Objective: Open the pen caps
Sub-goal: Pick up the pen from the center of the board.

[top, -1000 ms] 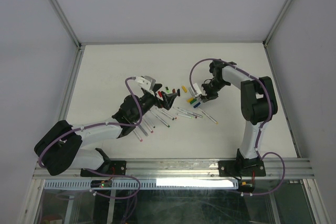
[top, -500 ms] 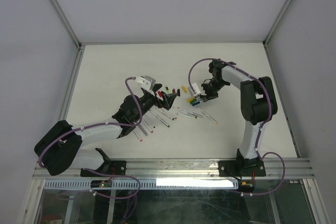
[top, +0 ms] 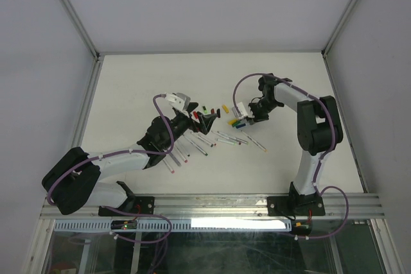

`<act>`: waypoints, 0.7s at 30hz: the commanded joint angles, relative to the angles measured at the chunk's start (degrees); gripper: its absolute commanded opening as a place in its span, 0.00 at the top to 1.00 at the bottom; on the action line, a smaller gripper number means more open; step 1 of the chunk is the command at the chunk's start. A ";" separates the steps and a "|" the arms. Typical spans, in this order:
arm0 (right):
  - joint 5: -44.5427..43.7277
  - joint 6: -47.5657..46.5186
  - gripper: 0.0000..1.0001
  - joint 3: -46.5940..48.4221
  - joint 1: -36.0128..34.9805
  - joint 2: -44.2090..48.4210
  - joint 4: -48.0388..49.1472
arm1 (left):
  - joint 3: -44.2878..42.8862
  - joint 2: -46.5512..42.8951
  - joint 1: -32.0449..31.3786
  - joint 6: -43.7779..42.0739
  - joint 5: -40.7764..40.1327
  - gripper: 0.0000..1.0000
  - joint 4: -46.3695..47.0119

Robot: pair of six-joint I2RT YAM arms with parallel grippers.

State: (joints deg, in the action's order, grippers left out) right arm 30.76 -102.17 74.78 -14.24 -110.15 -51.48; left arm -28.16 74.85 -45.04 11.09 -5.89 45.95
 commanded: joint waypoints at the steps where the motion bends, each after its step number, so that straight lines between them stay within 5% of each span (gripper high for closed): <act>1: 1.93 -1.45 0.99 -1.69 1.85 3.85 0.34 | -0.50 -1.81 -0.29 -0.77 -0.05 0.01 3.25; 7: 5.85 -0.37 1.00 -1.81 3.10 5.61 -0.19 | -1.49 -0.72 0.13 4.25 2.94 0.01 6.03; 21: 24.16 11.91 1.00 3.52 7.27 9.16 -4.31 | -2.99 13.34 6.13 34.21 11.81 0.01 24.05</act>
State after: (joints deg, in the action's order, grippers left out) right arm 44.42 -97.21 74.08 -7.51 -105.16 -53.95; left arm -28.91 85.10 -39.40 35.20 3.14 59.18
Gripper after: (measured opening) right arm 0.110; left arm 0.990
